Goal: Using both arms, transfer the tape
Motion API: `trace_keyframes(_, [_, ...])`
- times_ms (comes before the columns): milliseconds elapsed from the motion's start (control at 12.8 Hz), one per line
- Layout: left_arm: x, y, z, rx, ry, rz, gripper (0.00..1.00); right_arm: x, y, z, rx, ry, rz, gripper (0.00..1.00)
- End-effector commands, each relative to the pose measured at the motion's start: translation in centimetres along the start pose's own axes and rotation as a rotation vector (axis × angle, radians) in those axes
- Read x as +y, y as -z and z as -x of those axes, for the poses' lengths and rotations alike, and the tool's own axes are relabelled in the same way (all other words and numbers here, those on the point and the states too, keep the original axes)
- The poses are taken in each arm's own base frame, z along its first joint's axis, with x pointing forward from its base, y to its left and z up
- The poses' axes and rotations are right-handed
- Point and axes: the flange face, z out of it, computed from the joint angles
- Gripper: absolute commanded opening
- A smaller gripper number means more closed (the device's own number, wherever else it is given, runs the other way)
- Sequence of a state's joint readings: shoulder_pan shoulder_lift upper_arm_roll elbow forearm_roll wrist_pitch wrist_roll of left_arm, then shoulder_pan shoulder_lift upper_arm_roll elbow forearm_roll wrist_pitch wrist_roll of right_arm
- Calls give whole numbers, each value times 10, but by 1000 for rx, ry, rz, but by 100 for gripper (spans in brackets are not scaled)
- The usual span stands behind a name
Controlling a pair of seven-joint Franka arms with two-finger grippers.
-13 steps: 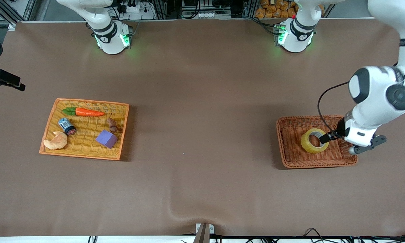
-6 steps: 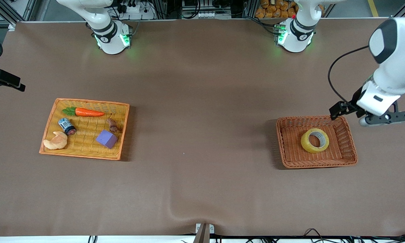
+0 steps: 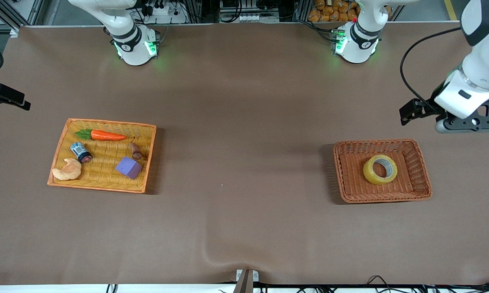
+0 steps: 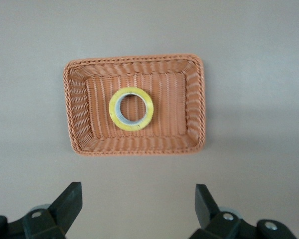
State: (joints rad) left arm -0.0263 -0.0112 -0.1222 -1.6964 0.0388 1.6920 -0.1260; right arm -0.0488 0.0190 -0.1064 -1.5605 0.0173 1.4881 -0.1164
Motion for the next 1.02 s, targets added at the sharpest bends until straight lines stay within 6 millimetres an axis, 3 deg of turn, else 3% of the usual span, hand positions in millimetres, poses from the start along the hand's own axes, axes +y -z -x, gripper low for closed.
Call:
trace_keyframes(0, [3,22,5,-41,-39,-8,100,4,3,0,-2,-2,8,100])
trace_keyframes(469, [-8,31,8,-65,-23,35,100,3,3,-1,-3,0,8,100])
trace_keyframes(704, [-25,40,7,-48,23,77,100,4,5,0,2,-5,8,100])
trace_keyframes(938, [-25,40,5,-42,34,76,100,5,5,0,3,-5,8,100])
